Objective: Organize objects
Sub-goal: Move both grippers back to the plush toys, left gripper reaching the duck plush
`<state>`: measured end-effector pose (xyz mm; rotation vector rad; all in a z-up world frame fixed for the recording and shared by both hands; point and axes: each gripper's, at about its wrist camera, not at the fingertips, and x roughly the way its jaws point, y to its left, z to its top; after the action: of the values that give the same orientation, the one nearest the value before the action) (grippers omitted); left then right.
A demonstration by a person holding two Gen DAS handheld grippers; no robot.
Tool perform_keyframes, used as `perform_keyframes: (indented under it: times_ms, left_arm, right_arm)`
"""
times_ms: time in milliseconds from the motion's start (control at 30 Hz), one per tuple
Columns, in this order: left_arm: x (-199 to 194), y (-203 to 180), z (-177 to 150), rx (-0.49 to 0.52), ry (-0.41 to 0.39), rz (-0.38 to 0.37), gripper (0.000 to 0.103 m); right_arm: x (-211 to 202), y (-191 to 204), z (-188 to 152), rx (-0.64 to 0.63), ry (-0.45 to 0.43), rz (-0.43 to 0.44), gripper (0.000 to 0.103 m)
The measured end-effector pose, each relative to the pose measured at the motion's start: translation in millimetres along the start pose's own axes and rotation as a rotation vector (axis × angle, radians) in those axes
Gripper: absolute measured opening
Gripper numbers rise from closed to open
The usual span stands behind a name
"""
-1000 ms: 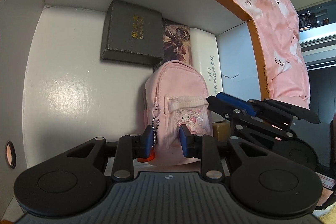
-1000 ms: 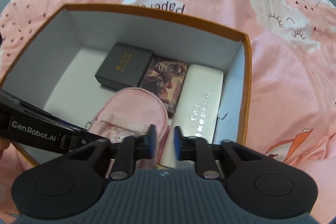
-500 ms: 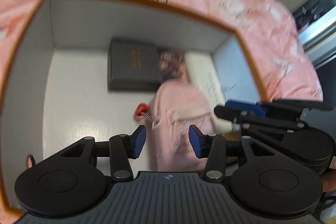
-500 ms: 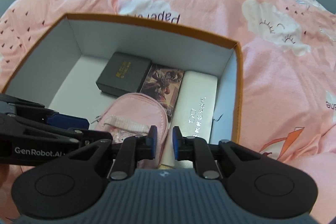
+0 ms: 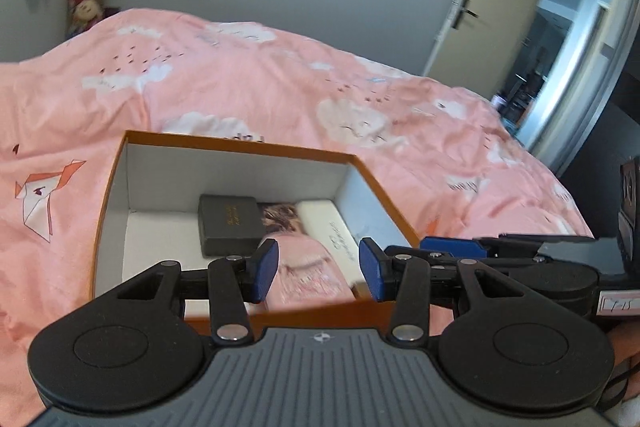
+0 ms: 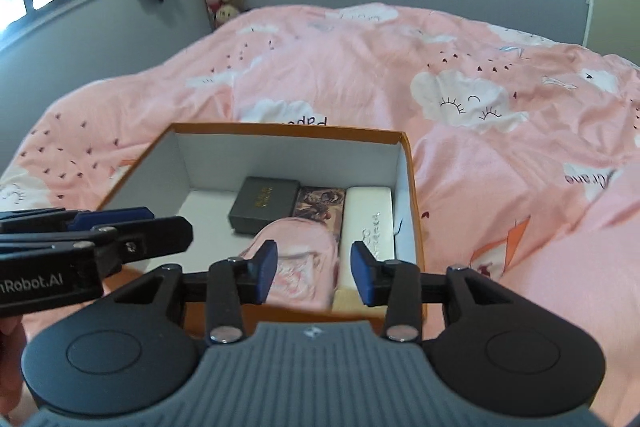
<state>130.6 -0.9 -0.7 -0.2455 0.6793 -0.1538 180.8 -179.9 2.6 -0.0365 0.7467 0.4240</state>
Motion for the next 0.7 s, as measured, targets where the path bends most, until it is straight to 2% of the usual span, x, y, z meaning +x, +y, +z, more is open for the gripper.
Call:
perform_keyframes:
  times_ms: [33, 100, 233, 433, 700]
  left_arm:
    - [-5, -4, -4, 0.02, 0.006, -0.003, 0.051]
    - [-12, -9, -12, 0.049, 0.018, -0.011, 0.051]
    - [-16, -9, -33, 0.069, 0.085, -0.028, 0.051]
    - [-13, 11, -57, -0.048, 0.23, -0.107, 0.046]
    - [-12, 35, -81, -0.146, 0.336, -0.104, 0.045]
  right_arm:
    - [-7, 2, -6, 0.005, -0.015, -0.003, 0.045]
    - [-19, 5, -17, 0.014, -0.042, -0.017, 0.054]
    - [-32, 7, -43, 0.041, -0.03, -0.046, 0.057]
    - [-36, 9, -80, 0.061, 0.032, -0.121, 0.057]
    - [-40, 9, -112, 0.075, 0.117, -0.151, 0.063]
